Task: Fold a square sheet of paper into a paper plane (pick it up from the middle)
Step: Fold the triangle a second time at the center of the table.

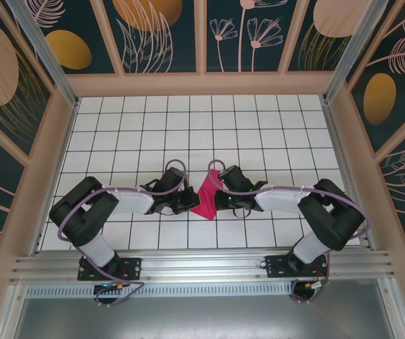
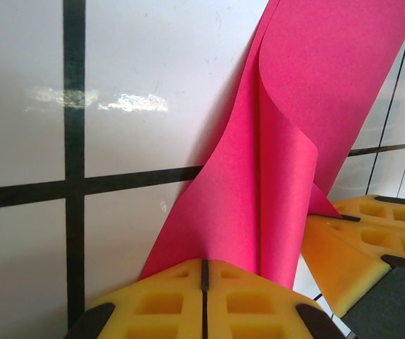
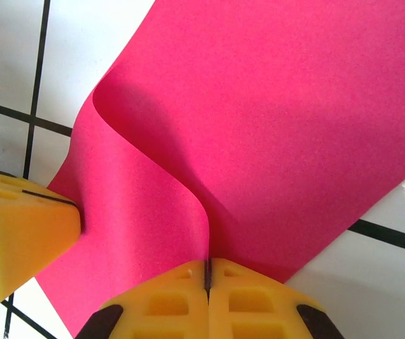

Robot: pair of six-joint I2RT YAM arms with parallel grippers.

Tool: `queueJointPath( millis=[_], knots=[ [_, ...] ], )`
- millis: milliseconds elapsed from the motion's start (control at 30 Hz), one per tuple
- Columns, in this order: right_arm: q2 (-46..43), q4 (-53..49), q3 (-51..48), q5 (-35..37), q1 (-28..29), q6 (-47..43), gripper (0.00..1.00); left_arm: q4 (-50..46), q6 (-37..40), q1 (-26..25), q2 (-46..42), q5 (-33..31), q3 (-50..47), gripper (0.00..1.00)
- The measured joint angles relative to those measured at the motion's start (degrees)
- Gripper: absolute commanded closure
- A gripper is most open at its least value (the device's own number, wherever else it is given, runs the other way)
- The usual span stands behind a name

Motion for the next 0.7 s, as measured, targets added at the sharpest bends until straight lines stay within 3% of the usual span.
queueJointPath(
  millis=[267, 533, 700],
  knots=[
    [0.7, -0.1, 0.6, 0.4, 0.2, 0.0, 1.00, 0.0, 0.0, 0.0, 0.0, -0.1, 0.0, 0.87],
    [0.8, -0.1, 0.7, 1.1, 0.5, 0.0, 1.00, -2.9, 0.4, 0.0, -2.8, -2.7, 0.0, 0.78],
    [1.0, -0.1, 0.9, 1.3, 0.6, 0.0, 1.00, -3.2, 0.4, 0.0, -5.5, -3.7, 0.1, 0.79]
  ],
)
